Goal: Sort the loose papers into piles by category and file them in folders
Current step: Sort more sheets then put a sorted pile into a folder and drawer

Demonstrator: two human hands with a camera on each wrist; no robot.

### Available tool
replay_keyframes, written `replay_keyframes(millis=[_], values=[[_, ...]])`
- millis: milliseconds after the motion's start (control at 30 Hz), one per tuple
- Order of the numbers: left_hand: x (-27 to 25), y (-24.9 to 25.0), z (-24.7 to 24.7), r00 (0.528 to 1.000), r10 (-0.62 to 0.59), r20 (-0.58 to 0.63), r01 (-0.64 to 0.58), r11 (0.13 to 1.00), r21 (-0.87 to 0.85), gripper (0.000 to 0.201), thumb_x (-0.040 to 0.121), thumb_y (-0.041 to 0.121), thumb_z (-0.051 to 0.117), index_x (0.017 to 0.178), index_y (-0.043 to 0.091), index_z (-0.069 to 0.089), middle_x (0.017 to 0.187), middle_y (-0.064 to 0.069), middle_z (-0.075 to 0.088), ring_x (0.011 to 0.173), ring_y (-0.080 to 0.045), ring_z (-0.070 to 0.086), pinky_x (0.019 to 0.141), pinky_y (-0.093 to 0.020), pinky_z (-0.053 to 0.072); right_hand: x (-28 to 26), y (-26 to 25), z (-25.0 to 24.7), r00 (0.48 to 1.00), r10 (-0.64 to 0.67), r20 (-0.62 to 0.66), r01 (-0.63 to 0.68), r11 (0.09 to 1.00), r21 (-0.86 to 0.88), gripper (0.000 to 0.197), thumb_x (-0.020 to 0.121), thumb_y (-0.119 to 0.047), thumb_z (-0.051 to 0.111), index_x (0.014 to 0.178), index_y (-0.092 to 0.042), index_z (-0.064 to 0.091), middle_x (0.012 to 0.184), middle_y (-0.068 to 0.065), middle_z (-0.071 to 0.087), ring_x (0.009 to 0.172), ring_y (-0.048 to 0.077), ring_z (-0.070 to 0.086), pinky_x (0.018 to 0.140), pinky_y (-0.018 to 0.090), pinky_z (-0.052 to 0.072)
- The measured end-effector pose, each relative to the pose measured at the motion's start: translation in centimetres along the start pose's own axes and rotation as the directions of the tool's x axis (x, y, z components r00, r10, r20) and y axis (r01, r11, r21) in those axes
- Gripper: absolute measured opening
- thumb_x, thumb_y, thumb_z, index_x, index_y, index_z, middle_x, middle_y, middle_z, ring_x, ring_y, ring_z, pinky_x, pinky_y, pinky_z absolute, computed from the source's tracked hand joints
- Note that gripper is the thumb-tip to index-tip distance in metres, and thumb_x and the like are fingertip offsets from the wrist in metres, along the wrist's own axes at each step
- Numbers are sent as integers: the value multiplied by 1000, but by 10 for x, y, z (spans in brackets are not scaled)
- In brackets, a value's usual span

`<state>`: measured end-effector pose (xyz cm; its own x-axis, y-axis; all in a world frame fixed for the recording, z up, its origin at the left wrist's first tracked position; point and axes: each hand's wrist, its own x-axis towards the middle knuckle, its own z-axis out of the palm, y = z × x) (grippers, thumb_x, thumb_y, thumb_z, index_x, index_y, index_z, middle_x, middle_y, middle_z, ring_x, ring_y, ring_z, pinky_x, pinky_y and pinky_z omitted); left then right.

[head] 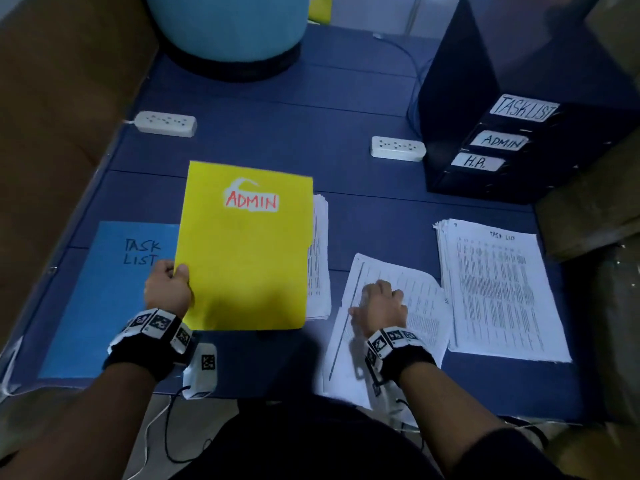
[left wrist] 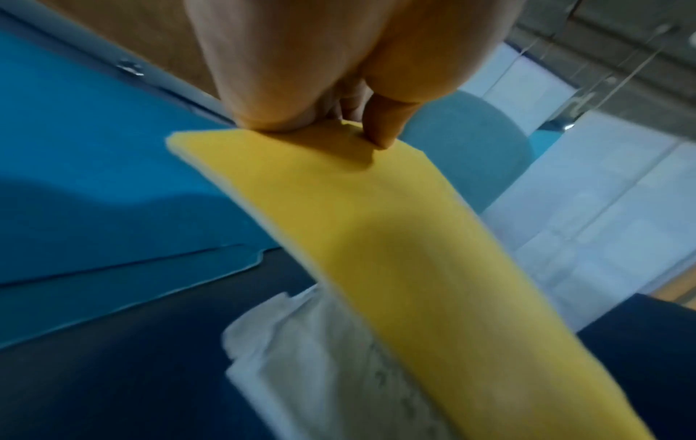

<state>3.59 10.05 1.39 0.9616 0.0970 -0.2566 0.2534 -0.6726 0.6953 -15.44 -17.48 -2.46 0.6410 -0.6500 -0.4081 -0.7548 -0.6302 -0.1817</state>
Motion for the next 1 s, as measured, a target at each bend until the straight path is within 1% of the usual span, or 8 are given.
replay_keyframes(millis=[100, 200, 400, 567, 700, 800, 900, 1000], values=[[-3, -20, 5, 994, -95, 51, 88, 989, 115, 16, 98, 15, 47, 95, -1, 45, 91, -20, 46, 80, -31, 42, 70, -40, 31, 13, 14, -16, 1000, -21, -9, 21, 995, 93, 32, 89, -26, 63, 119, -17, 60, 135, 5, 45, 118, 28, 42, 95, 42, 44], [-6, -32, 6, 990, -129, 53, 121, 982, 143, 11, 98, 12, 47, 95, 2, 44, 92, -17, 45, 81, -29, 40, 71, -39, 30, 31, 32, -36, 994, 49, -102, -47, 999, 20, 58, 86, -28, 69, 138, -19, 42, 149, 6, 33, 130, 31, 36, 102, 47, 37], [-2, -28, -4, 999, -41, 13, 39, 995, 97, 7, 97, 13, 49, 96, 6, 47, 94, -15, 45, 84, -26, 39, 74, -36, 29, 51, 47, -43, 989, 130, 77, -121, 986, -112, 71, 88, -34, 68, 146, -20, 28, 148, 5, 35, 137, 33, 30, 106, 52, 30], [13, -39, -28, 995, -73, -64, 76, 996, 43, 7, 97, 14, 48, 98, 7, 48, 95, -19, 47, 85, -29, 43, 74, -38, 30, 61, 39, -55, 990, 67, 125, -59, 996, -63, 26, 94, -9, 45, 114, -17, 58, 112, 9, 61, 110, 30, 50, 104, 48, 36], [27, -52, -49, 976, -165, -141, 169, 985, 19, 31, 97, 15, 49, 123, 0, 53, 123, -25, 55, 111, -44, 50, 87, -47, 38, 62, 27, -109, 985, -89, 146, 79, 995, 68, 16, 92, -16, 58, 77, -22, 56, 95, 6, 66, 89, 26, 58, 92, 42, 48], [39, -59, -56, 969, -188, -163, 194, 981, 21, 33, 97, 15, 49, 125, -2, 52, 125, -28, 54, 113, -46, 49, 91, -49, 38, 56, 3, -155, 967, -205, 154, 194, 977, 88, 3, 89, -21, 65, 88, -23, 66, 94, 4, 69, 92, 29, 64, 87, 39, 50], [50, -63, -56, 970, -203, -136, 205, 979, 2, 32, 98, 14, 48, 124, -3, 53, 123, -29, 54, 111, -45, 50, 89, -48, 39, 49, -40, -190, 929, -315, 192, 303, 949, 89, 19, 89, -23, 68, 77, -35, 59, 88, -2, 67, 87, 23, 63, 86, 38, 49], [59, -65, -56, 971, -210, -117, 212, 977, 9, 31, 97, 13, 48, 123, -3, 53, 121, -28, 55, 110, -45, 51, 87, -48, 39, 50, -88, -201, 891, -387, 238, 367, 922, 127, 23, 89, -18, 67, 73, -27, 55, 72, 0, 58, 68, 18, 56, 68, 32, 49]])
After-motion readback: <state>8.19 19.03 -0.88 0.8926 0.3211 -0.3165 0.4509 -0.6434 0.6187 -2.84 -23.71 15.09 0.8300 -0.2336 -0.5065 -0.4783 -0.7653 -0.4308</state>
